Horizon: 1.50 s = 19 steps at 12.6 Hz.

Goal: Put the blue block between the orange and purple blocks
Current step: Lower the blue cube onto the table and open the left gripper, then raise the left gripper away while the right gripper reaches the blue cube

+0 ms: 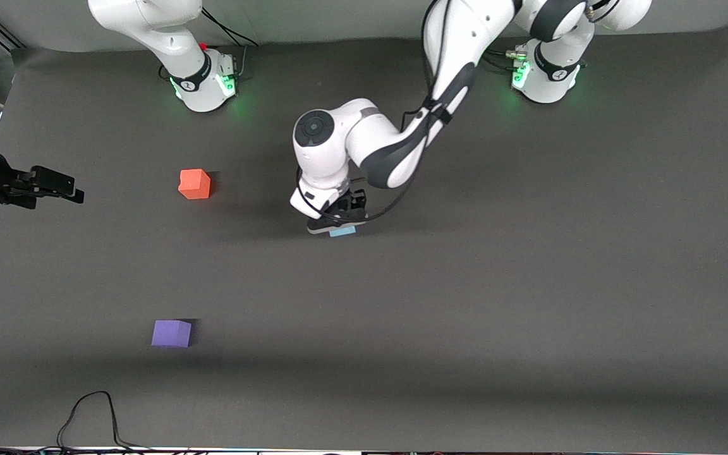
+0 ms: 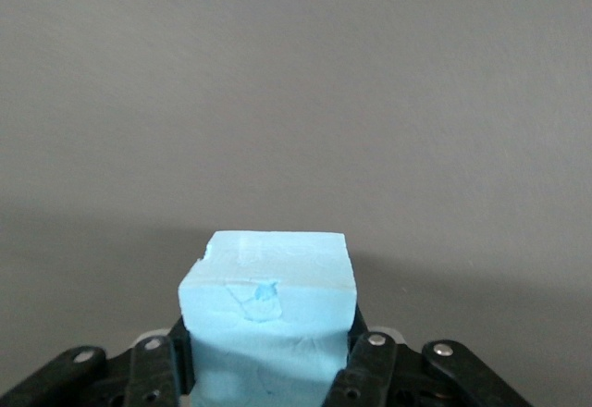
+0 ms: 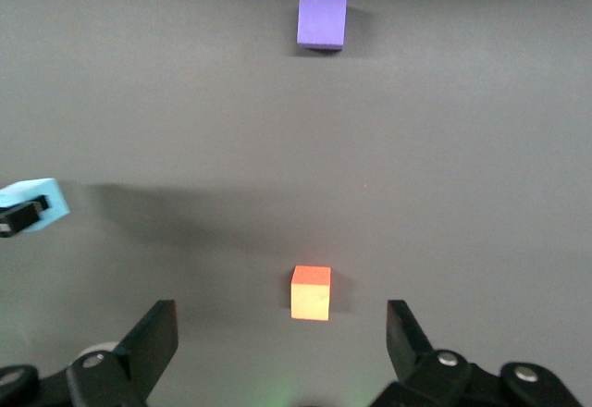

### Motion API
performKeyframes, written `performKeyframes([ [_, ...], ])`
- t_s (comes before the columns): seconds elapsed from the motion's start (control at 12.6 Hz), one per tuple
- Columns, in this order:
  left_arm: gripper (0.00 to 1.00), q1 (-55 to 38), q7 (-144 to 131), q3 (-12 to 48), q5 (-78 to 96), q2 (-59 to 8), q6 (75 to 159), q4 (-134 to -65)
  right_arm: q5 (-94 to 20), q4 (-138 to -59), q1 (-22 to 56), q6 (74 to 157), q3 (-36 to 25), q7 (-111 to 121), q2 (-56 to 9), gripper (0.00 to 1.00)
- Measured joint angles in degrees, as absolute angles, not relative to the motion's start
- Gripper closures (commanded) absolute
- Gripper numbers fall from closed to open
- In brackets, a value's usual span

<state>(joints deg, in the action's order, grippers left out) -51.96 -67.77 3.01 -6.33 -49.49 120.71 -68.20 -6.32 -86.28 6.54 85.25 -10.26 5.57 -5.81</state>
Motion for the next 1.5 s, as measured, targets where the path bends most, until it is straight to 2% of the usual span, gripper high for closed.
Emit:
performKeyframes([
  [0.24,0.59,-53.05,-67.66,2.97,-6.62,-54.16,125.37,-67.82,-6.33,-86.41,6.60,84.21,-10.12,5.63,-6.17,0.00],
  [0.32,0.46,-53.05,-67.48,2.94,-6.67,-55.20,125.83,-67.63,-6.34,-86.44,6.64,84.20,-10.03,5.63,-6.28,0.00],
  [0.4,0.09,-53.04,-67.31,2.86,-6.77,-55.65,126.23,-67.34,-6.35,-86.55,6.72,84.19,-10.00,5.63,-6.31,0.00],
  [0.48,0.00,-53.05,-67.26,2.85,-6.77,-55.65,126.08,-67.13,-6.35,-86.77,6.75,84.18,-9.95,5.63,-6.32,0.00],
  [0.71,0.00,-52.74,-67.25,2.65,-6.77,-55.58,124.86,-66.52,-6.35,-87.10,6.83,84.18,-9.80,5.63,-6.49,0.00],
  [0.95,0.00,-49.82,-67.22,2.58,-4.70,-52.58,118.20,-62.93,-6.41,-87.15,7.91,84.11,-9.51,5.63,-6.55,0.00],
  [1.27,0.00,-39.35,-57.21,2.39,4.83,-39.34,103.79,-61.81,-8.13,-87.09,13.96,83.06,-9.39,4.42,-5.78,0.00],
  [1.5,0.00,-27.91,-43.94,2.25,7.74,-29.36,95.51,-68.75,-10.44,-87.03,24.11,83.20,-9.22,-7.17,-4.69,0.00],
])
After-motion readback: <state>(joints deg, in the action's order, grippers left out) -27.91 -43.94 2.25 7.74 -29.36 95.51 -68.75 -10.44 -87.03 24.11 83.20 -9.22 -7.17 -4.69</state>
